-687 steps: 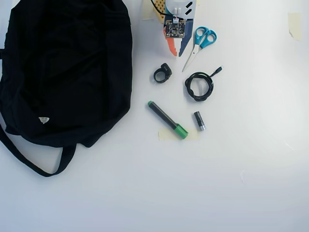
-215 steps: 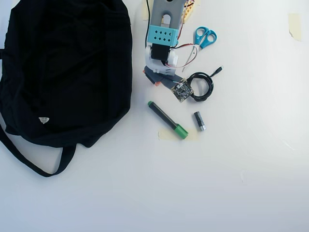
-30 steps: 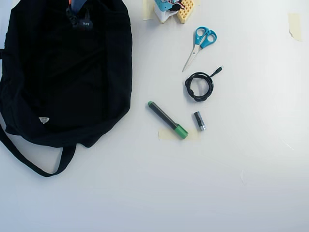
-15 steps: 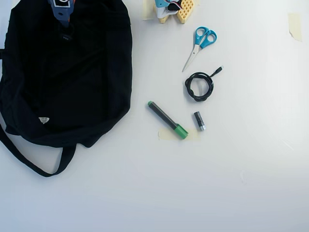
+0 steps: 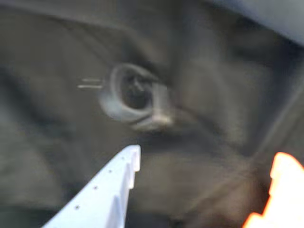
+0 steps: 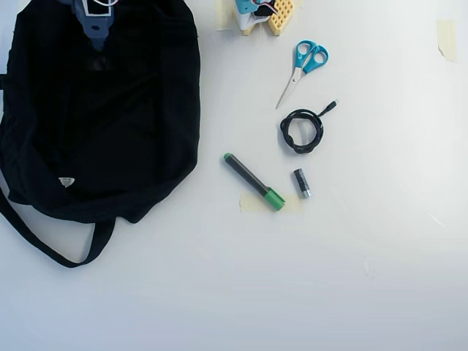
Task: Put the bike light into the black bag
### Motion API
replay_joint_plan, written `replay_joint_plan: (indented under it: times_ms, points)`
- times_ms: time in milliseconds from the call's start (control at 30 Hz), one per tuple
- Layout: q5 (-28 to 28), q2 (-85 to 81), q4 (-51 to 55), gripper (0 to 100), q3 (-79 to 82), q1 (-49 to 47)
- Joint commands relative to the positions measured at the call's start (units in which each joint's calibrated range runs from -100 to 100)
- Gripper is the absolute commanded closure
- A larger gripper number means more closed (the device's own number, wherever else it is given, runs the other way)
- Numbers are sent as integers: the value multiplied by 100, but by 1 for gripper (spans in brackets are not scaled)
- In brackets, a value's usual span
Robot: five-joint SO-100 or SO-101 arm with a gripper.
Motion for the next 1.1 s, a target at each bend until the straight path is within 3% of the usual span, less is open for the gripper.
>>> replay_joint_plan:
  times_ms: [0, 133, 167, 267, 300, 367, 633, 800, 967, 1067]
  points:
    - [-14, -660, 41, 64, -168, -840]
    - [-25, -702, -11, 64, -195, -2986]
    - [-25, -917, -28, 69, -195, -3525]
    - [-40, -1648, -28, 96, -186, -4258]
    - [-271, -1805, -28, 97, -186, -4482]
    - [-633, -2195, 101, 98, -79, -4617]
    - [-481, -3681, 1419, 98, 1521, -4752]
    - [-481, -5374, 1221, 98, 3165, -4998]
    - [-465, -7357, 325, 98, 5348, -5327]
    - [-35, -8370, 33, 98, 6498, -5552]
